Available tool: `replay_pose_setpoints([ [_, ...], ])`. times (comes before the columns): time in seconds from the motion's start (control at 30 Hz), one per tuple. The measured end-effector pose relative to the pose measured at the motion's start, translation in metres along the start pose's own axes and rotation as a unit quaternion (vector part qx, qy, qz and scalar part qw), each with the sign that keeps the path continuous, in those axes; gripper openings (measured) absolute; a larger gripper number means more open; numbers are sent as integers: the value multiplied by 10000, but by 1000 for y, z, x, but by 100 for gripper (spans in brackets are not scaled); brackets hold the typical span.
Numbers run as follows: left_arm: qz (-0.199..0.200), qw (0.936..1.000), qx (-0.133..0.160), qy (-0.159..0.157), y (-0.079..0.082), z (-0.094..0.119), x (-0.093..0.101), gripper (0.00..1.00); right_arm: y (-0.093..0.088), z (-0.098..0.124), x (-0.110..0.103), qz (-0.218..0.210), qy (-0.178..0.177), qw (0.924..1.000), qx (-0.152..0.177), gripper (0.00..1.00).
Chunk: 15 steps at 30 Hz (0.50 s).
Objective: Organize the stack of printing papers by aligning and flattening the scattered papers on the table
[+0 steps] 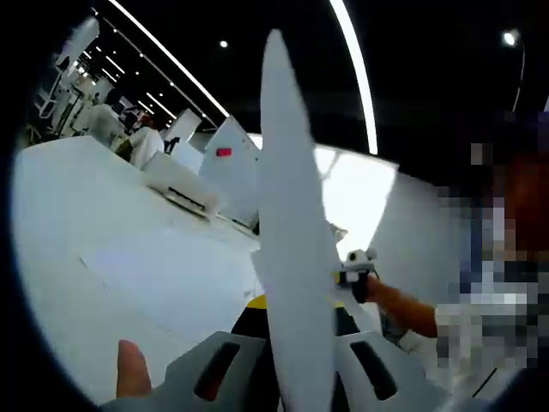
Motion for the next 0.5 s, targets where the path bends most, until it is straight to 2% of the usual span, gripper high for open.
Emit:
replay_pose_setpoints([
  [0.23, -77, 9999, 67, -39, -1, 0, -3, 6, 10, 10, 5, 13, -6, 9999, 111, 0],
  [0.37, -3, 9992, 373, -156, 2, 6, -9, 6, 18, 19, 10, 60, -35, 9998, 190, 0],
  [0.5, 50, 9988, 484, -92, 4, 8, -15, 6, 23, 24, 14, 43, -61, 9996, 276, 0],
])
Point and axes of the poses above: the point that each gripper's makers call its tool centre point, and the gripper's own axes: z roughly backward along the fingers, x roughly to its right, y roughly out of its top, the point moved 1 cm from there along z, roughly backward along the fingers, and after that the axes turned 4 degrees about -y, right-handed, at the moved point
